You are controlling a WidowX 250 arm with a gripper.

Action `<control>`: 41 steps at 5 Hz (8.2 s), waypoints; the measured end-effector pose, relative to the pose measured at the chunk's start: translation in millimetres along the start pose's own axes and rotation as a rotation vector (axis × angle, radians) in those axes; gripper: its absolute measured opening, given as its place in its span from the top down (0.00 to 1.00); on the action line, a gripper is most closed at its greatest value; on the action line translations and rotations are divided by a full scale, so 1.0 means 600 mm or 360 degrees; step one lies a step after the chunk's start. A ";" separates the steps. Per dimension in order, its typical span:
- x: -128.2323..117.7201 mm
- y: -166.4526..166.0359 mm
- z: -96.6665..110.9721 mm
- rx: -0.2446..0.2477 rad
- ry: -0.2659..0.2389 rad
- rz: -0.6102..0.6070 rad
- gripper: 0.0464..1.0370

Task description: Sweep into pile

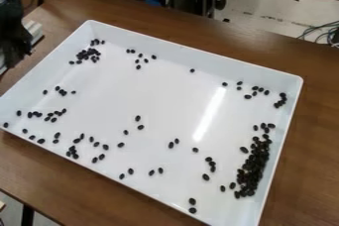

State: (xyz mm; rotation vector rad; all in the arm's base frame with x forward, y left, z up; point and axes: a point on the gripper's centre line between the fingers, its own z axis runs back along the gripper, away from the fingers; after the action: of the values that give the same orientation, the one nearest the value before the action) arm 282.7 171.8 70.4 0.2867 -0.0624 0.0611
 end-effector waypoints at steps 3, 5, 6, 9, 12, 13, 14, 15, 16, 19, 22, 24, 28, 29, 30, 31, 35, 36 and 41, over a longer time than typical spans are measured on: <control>0.022 -0.074 -0.004 -0.0054 -0.0030 -0.0127 0.69; 0.012 -0.088 -0.065 -0.0048 0.0032 -0.0135 0.69; 0.012 -0.084 -0.081 -0.0055 0.0029 -0.0109 0.69; 0.012 -0.144 -0.084 -0.0239 0.0056 -0.0026 0.69; -0.038 -0.379 -0.017 -0.0463 0.0146 -0.0112 0.69; -0.055 -0.460 0.002 -0.0506 0.0139 -0.0222 0.69; -0.064 -0.532 0.033 -0.0529 0.0125 -0.0350 0.69; -0.076 -0.577 0.062 -0.0554 0.0131 -0.0395 0.69; -0.064 -0.553 0.079 -0.0514 0.0125 -0.0370 0.69; 0.056 -0.352 0.088 -0.0402 -0.0025 -0.0058 0.69; 0.104 -0.123 -0.026 -0.0281 0.0074 0.0213 0.69; 0.117 -0.063 -0.077 -0.0273 0.0169 0.0156 0.69; 0.131 -0.078 -0.098 -0.0204 0.0167 -0.0019 0.69; 0.141 -0.104 -0.096 -0.0192 0.0171 -0.0084 0.69; 0.144 -0.137 -0.091 -0.0211 0.0233 -0.0107 0.69; 0.138 -0.190 -0.079 -0.0225 0.0297 -0.0140 0.69; 0.095 -0.445 -0.008 -0.0231 0.0283 -0.0419 0.69; 0.069 -0.529 0.027 -0.0265 0.0250 -0.0528 0.69; 0.044 -0.459 0.072 -0.0440 0.0183 -0.0213 0.69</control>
State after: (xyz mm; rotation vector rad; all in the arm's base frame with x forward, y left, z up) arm 325.7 -102.7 36.5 0.0103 0.0624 -0.0637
